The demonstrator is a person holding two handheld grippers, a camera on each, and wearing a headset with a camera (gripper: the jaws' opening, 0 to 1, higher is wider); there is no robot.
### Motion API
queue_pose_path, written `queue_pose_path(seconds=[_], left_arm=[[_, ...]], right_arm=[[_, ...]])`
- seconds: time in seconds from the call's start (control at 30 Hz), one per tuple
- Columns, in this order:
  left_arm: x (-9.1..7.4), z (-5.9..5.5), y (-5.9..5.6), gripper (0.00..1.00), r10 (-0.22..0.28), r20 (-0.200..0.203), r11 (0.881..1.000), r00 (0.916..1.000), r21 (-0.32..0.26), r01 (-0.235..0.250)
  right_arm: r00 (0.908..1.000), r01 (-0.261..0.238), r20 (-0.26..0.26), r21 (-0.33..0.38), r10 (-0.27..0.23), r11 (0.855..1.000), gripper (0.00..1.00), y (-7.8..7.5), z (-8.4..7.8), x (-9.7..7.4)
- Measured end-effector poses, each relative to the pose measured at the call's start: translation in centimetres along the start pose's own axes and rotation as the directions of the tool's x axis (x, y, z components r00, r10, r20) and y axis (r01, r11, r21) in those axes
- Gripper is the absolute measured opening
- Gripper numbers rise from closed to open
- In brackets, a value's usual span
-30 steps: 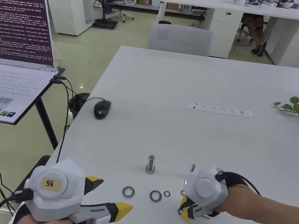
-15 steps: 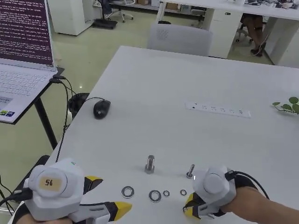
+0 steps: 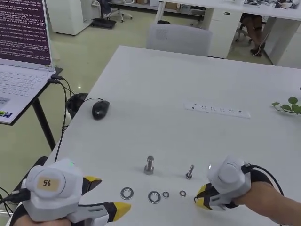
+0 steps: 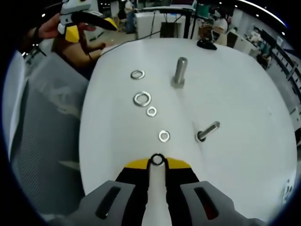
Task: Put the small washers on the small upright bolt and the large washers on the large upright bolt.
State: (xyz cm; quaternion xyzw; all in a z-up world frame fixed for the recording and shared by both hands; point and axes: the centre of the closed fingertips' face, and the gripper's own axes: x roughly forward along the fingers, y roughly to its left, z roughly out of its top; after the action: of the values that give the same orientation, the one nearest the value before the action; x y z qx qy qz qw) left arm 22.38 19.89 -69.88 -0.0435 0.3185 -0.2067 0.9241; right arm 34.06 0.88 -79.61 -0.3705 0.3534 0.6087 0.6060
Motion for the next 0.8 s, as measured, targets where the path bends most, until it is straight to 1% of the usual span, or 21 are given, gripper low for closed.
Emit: queue_pose_path(seconds=[0.2, 0.37, 0.47, 0.63, 0.8], left_arm=[[0.1, 0.1, -0.1, 0.61, -0.002, 0.001, 1.0, 1.0, 0.001, 0.002], [0.2, 0.2, -0.1, 0.61, -0.003, 0.0, 1.0, 1.0, 0.002, 0.003], [0.1, 0.2, -0.1, 0.61, -0.001, 0.0, 1.0, 1.0, 0.002, 0.001], [0.0, 0.2, 0.1, 0.61, 0.002, -0.001, 1.0, 1.0, -0.003, -0.002], [-0.1, 0.3, 0.2, 0.61, 0.006, 0.001, 1.0, 1.0, -0.005, -0.006]], right_arm=[[0.998, 0.058, 0.024, 0.013, -0.059, 0.998, 0.13, -3.1, 1.1, -1.9], [0.9954, 0.089, 0.037, 0.003, -0.089, 0.996, 0.13, -5.0, 2.3, -2.9], [0.9946, 0.097, 0.04, -0.013, -0.096, 0.995, 0.13, -5.7, 3.1, -3.2], [0.9947, 0.097, 0.039, -0.035, -0.095, 0.995, 0.13, -6.5, 4.0, -3.0], [0.996, 0.087, 0.024, -0.058, -0.086, 0.995, 0.13, -6.6, 4.6, -2.6]])
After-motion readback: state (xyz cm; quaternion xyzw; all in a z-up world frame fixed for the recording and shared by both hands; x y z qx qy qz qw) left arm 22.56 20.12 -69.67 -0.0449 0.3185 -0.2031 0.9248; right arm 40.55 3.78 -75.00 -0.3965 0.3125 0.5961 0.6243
